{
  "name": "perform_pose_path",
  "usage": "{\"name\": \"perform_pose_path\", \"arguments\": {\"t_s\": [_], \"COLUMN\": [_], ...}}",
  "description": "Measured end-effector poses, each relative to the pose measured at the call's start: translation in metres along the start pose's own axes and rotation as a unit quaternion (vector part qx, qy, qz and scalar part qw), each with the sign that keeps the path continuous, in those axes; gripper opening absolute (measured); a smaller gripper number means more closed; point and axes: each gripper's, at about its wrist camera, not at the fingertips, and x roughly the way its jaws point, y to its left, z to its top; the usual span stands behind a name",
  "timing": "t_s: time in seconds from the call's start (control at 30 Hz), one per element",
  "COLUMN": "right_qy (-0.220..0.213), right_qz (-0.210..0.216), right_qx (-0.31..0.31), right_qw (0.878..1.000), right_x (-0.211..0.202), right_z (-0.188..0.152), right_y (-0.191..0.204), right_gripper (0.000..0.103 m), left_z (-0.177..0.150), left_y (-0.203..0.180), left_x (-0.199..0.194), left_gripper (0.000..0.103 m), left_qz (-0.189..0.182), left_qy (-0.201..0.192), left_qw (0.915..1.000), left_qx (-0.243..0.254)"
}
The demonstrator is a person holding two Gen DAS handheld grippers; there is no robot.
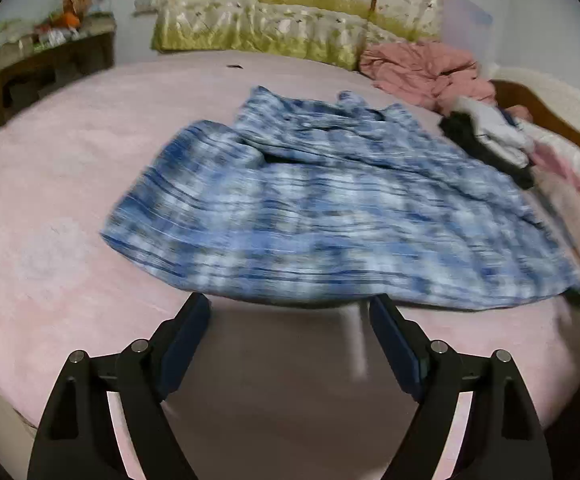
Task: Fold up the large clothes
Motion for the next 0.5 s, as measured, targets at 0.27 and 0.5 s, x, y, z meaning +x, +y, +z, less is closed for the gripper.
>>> {"name": "perform_pose_path", "arguments": {"t_s": [0.27, 0.5], "right_qy": [0.031, 0.024], "right_qz": [0.109, 0.137], "right_qx": [0.035, 0.119], "right_qw": [0.993, 0.983], "right_x": [0.004, 0.027], "right_z": [-0.013, 0.009], "right_y": [0.007, -0.012], "right_gripper": [0.091, 0.073], "left_z": [0.003, 0.027], "left_y": [0.025, 0.022], "left_x": [0.004, 0.029], "left_gripper": [0.086, 0.080], "left_qz": [-0.129, -0.110], "left_qy": [0.032, -0.010], "left_qw": [0.9776, 0.9831], "left_qx": [-0.163, -0.146]}}
